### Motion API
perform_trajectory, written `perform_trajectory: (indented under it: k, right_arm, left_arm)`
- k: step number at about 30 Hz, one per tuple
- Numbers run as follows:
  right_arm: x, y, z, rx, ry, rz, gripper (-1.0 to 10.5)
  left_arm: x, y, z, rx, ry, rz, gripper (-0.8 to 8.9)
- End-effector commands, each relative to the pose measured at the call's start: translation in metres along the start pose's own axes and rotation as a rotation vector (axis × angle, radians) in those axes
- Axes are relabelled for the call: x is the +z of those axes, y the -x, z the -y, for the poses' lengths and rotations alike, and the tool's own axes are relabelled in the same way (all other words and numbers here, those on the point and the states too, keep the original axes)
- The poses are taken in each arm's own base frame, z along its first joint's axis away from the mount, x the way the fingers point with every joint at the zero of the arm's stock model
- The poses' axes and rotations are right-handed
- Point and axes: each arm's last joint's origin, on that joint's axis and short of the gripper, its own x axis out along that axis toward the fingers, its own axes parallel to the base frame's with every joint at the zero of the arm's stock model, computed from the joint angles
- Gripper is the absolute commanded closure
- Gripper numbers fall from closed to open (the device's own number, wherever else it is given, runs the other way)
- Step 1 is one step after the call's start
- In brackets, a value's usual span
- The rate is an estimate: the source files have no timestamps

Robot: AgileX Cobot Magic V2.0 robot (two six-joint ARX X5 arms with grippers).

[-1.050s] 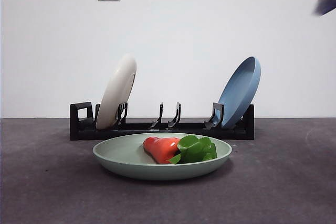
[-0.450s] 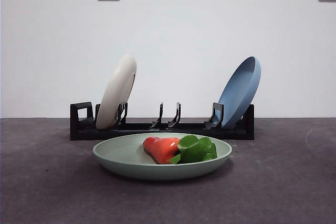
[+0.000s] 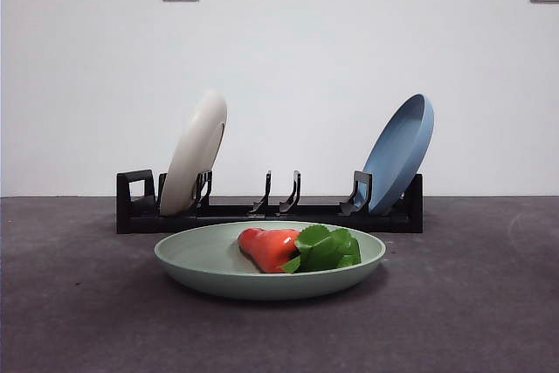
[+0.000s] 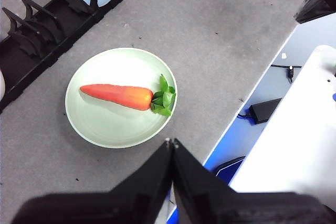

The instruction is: Take the green plate from the plate rack,put the plate on the table,take the carrot from the table,put the carrot in the plate

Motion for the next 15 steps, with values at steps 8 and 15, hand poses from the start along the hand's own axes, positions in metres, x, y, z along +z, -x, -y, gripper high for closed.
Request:
perform_trajectory:
  k: [8, 15]
  right_arm:
    - [0.0002, 0.0002, -0.0003, 0.0, 0.003, 0.006, 9.5]
    - [0.0002, 0.0, -0.0003, 0.0, 0.003, 0.006, 9.5]
  left_arm:
    - [-0.0006, -0.001, 0.0005, 0.0, -0.001, -0.001, 8.17]
    - [0.0017, -0.0005, -0.0017, 0.043, -0.011, 0.028, 8.16]
